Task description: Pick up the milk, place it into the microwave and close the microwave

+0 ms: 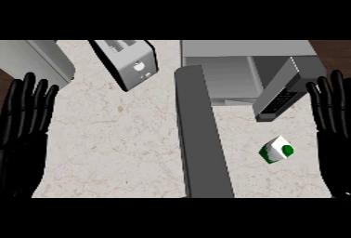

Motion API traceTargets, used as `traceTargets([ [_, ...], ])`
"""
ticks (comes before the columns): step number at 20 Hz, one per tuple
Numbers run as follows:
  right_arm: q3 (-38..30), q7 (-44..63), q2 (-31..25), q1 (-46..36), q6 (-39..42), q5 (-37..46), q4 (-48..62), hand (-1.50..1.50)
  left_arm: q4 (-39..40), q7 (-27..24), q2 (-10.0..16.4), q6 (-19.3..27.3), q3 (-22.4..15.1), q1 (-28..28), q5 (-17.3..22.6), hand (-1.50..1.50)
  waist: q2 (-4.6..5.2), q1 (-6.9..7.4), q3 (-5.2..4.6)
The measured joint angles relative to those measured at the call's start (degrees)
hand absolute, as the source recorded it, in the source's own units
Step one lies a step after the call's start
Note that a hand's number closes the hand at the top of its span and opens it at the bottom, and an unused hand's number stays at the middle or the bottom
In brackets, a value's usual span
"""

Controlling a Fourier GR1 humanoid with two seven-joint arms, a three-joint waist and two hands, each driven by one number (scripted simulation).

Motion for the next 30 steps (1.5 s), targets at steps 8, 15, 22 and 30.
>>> traceTargets([
  [8,-0.6,-4.5,-4.2,7.6,12.6,-10.8,1.0,-1.5,3.6,-0.2,0.2,0.4,3.1,-0.7,0.9,-1.5,1.85,0.94,0.54],
  [15,-1.0,-5.5,-6.4,16.4,23.2,-21.8,-0.1,-1.5,2.7,-2.1,-2.1,-0.6,2.3,7.1,2.7,-1.5,1.98,1.2,0.56],
  [22,-1.8,-9.4,-4.3,23.2,26.1,-19.3,-1.7,-1.5,-1.6,-4.9,-3.0,-2.0,0.3,15.8,3.1,-1.5,2.01,1.32,0.56],
  [30,-3.6,-14.3,-0.2,21.1,20.3,-8.8,2.7,-1.5,-4.6,-9.2,-3.7,-3.6,-2.3,24.5,2.5,-1.5,2.02,1.66,0.56],
])
